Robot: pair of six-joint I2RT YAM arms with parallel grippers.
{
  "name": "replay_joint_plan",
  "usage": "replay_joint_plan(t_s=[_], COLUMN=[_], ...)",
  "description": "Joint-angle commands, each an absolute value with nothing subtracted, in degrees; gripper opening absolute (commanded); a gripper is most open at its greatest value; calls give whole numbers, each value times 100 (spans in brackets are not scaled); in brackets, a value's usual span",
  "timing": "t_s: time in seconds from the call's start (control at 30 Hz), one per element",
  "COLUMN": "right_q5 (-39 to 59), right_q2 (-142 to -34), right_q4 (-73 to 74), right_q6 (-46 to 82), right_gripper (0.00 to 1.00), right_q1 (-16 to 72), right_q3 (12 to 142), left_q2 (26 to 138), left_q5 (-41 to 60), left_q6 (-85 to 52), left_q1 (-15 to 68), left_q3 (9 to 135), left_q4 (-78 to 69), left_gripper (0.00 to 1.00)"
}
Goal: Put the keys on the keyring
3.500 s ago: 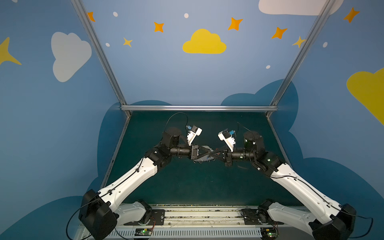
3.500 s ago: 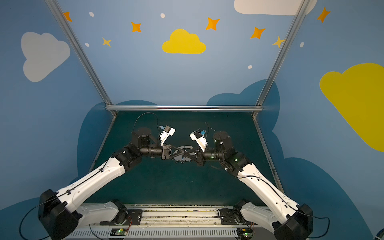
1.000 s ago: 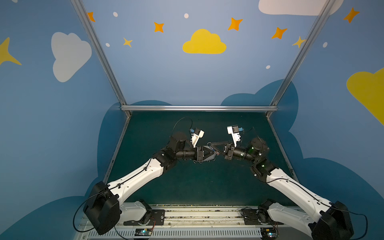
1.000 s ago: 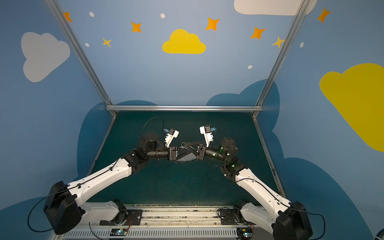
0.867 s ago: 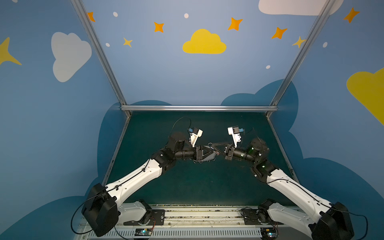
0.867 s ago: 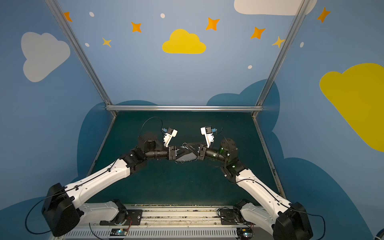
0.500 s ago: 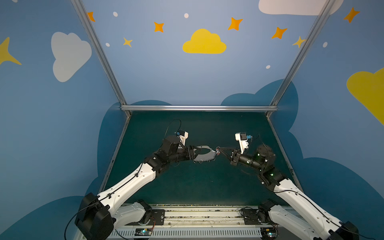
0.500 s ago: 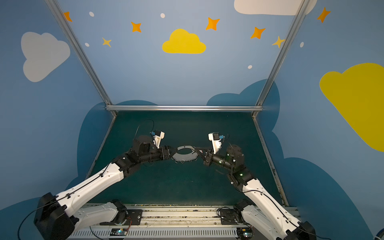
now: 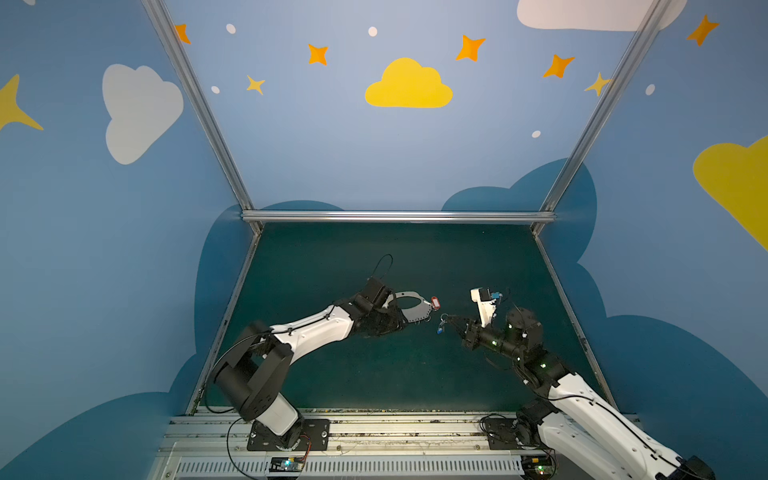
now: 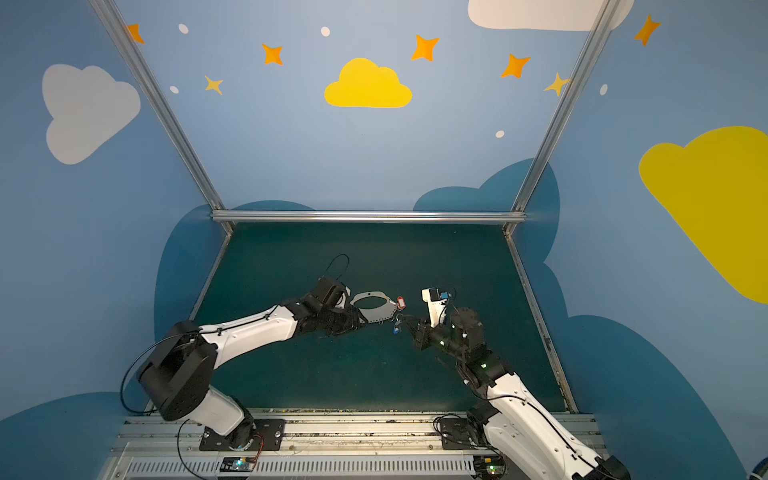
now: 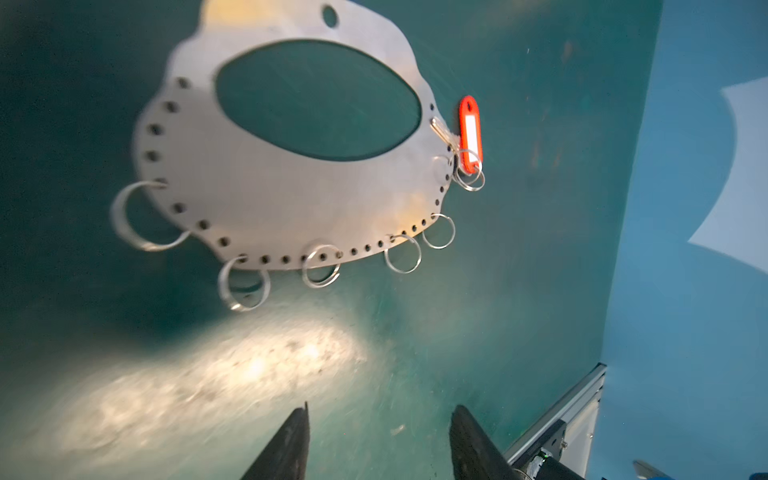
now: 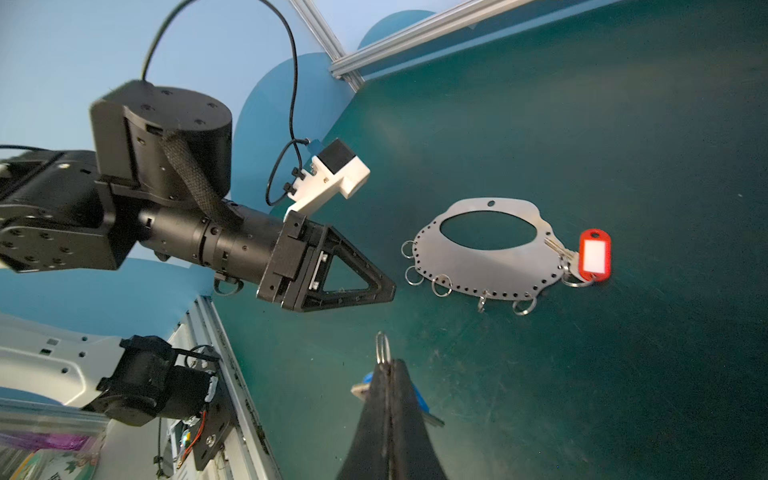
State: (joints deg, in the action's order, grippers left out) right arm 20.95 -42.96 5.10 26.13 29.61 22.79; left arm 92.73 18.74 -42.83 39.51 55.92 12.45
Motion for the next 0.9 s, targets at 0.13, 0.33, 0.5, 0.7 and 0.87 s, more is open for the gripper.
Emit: replay_joint_plan(t_s=[0.13,0.33,0.5,0.7,0.87], right_q5=[1811,1810,1802,1815,1854], right_q2=[-3917,-3818,-3795,-3655,-3610], right_q4=[332,278,292,198,225], right_q6=[2638,2663,2694,2717,2792], right_gripper=[0,0,0,0,0], right_q1=[2861,2830,2803,2782,2760], right_q3=[2053,2004,1980,1943,1872], left_q2=[10143,10758,11326,11787,12009], left_q5=[1344,1440,1257,625,325], left_q6=[-3990,-3859,-3780,-3700,-3650], left_q1=[4140,4205,4366,4480,4500], left_q3=[6736,7387,8085,8613,8885], left_q4=[2335,2667,3217,3694,3917], left_gripper=[53,53,54,55,48])
